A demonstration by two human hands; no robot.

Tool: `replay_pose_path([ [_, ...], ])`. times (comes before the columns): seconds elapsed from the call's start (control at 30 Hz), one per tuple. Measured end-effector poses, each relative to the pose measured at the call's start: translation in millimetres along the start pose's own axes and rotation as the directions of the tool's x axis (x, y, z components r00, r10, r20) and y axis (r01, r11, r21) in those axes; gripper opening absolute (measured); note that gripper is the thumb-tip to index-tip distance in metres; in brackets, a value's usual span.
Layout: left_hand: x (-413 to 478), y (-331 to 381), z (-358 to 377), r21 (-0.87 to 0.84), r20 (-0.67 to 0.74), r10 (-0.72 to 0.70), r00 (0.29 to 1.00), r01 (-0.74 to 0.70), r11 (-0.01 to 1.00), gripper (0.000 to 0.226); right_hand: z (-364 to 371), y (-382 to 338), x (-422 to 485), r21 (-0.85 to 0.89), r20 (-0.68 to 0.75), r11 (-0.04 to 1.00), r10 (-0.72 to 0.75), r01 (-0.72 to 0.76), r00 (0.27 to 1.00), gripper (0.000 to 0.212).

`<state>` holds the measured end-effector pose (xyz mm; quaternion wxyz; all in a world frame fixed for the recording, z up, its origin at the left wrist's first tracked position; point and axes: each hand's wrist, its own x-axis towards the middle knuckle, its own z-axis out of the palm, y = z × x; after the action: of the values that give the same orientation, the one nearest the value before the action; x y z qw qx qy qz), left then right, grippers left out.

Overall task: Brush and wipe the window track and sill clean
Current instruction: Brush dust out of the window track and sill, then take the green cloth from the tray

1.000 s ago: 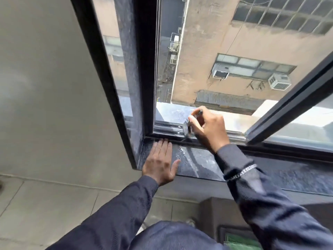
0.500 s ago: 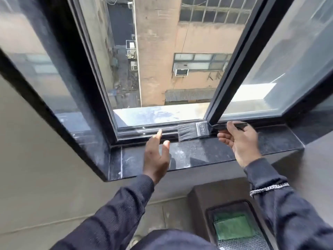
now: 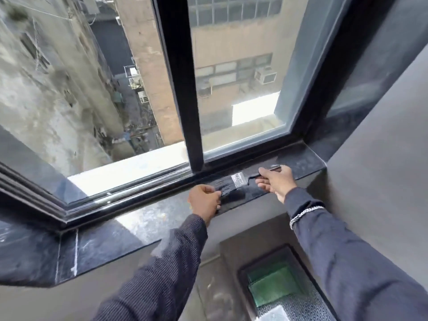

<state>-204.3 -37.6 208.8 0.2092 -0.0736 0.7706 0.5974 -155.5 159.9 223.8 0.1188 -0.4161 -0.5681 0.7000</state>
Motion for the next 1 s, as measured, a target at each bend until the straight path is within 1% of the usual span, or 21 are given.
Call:
replay_pose_path([
  [0.07, 1.1, 0.0, 13.5, 0.087, -0.076, 0.017, 0.997, -0.011, 0.996, 0.015, -0.1, -0.5, 10.8, -0.082, -0.032, 0.996, 0.038, -0.041, 0.999, 0.021],
  [0.13, -0.2, -0.5, 21.6, 0.176, -0.122, 0.067, 0.99, -0.045, 0.983, 0.015, -3.2, 0.8, 19.1, -0.107, -0.05, 0.989, 0.102, -0.107, 0.994, 0.016],
  [0.2, -4.4, 0.2, 24.1, 0.25, -0.122, 0.116, 0.986, -0.082, 0.965, 0.009, -6.7, -0.6, 25.3, -0.144, -0.074, 0.982, 0.113, -0.123, 0.991, 0.024],
  [0.27, -9.4, 1.5, 28.0, 0.32, -0.095, 0.149, 0.984, -0.112, 0.941, 0.012, -14.1, -2.2, 29.3, -0.206, -0.112, 0.974, 0.078, -0.1, 0.991, 0.041],
  [0.33, -17.5, 2.6, 27.6, 0.337, -0.103, 0.165, 0.981, -0.122, 0.934, 0.005, -22.4, -1.7, 27.0, -0.2, -0.14, 0.977, 0.042, -0.07, 0.989, 0.05],
  [0.37, -23.2, 2.9, 26.9, 0.363, -0.132, 0.2, 0.971, -0.141, 0.921, 0.006, -27.7, 0.2, 23.6, -0.168, -0.145, 0.984, 0.041, -0.065, 0.989, 0.052],
  [0.4, -28.9, 2.2, 26.4, 0.404, -0.161, 0.265, 0.951, -0.182, 0.896, 0.011, -33.8, 2.2, 19.6, -0.134, -0.147, 0.989, 0.039, -0.059, 0.988, 0.051],
  [0.47, -46.5, -4.9, 29.0, 0.442, -0.186, 0.42, 0.888, -0.306, 0.843, 0.009, -50.7, 14.8, 8.5, -0.078, -0.158, 0.997, 0.009, -0.022, 0.987, 0.043],
  [0.5, -57.0, -11.0, 31.7, 0.425, -0.175, 0.475, 0.862, -0.369, 0.827, 0.007, -59.9, 24.8, 2.7, -0.068, -0.167, 0.998, -0.02, 0.009, 0.986, 0.036],
  [0.53, -66.8, -23.0, 37.4, 0.402, -0.146, 0.507, 0.85, -0.417, 0.815, 0.008, -71.6, 40.3, -2.3, -0.069, -0.178, 0.997, -0.039, 0.027, 0.983, 0.031],
  [0.57, -74.4, -38.7, 44.9, 0.385, -0.098, 0.507, 0.857, -0.437, 0.813, 0.012, -84.0, 58.1, -6.5, -0.076, -0.188, 0.997, -0.043, 0.029, 0.981, 0.026],
  [0.6, -79.9, -56.8, 53.1, 0.383, -0.034, 0.484, 0.875, -0.435, 0.815, 0.013, -96.9, 78.4, -9.4, -0.09, -0.198, 0.996, -0.025, 0.007, 0.98, 0.023],
  [0.67, -82.6, -100.4, 68.4, 0.451, 0.107, 0.387, 0.916, -0.391, 0.802, 0.01, -123.2, 122.0, -15.0, -0.144, -0.227, 0.986, 0.05, -0.084, 0.973, 0.016],
  [0.7, -79.3, -126.5, 75.8, 0.521, 0.17, 0.309, 0.936, -0.351, 0.778, 0.008, -137.1, 147.3, -15.6, -0.181, -0.241, 0.973, 0.099, -0.145, 0.965, 0.013],
  [0.77, -66.5, -176.6, 89.2, 0.663, 0.264, 0.13, 0.956, -0.278, 0.695, 0.008, -162.9, 198.3, -10.1, -0.266, -0.271, 0.931, 0.177, -0.25, 0.946, 0.008],
  [0.83, -51.5, -217.4, 99.1, 0.726, 0.316, -0.031, 0.948, -0.221, 0.651, 0.016, -183.2, 244.0, -1.7, -0.394, -0.29, 0.866, 0.201, -0.308, 0.936, 0.006],
  [0.9, -39.1, -257.3, 114.5, 0.748, 0.361, -0.166, 0.918, -0.179, 0.639, 0.023, -199.8, 290.5, 10.1, -0.534, -0.284, 0.785, 0.184, -0.315, 0.941, 0.005],
  [0.93, -32.8, -276.6, 123.2, 0.754, 0.394, -0.204, 0.896, -0.188, 0.629, 0.027, -206.5, 312.2, 16.4, -0.576, -0.281, 0.755, 0.175, -0.312, 0.944, 0.005],
  [1.0, -21.2, -309.0, 141.0, 0.766, 0.458, -0.215, 0.863, -0.26, 0.588, 0.032, -216.6, 349.8, 27.1, -0.618, -0.28, 0.721, 0.172, -0.314, 0.945, 0.006],
])
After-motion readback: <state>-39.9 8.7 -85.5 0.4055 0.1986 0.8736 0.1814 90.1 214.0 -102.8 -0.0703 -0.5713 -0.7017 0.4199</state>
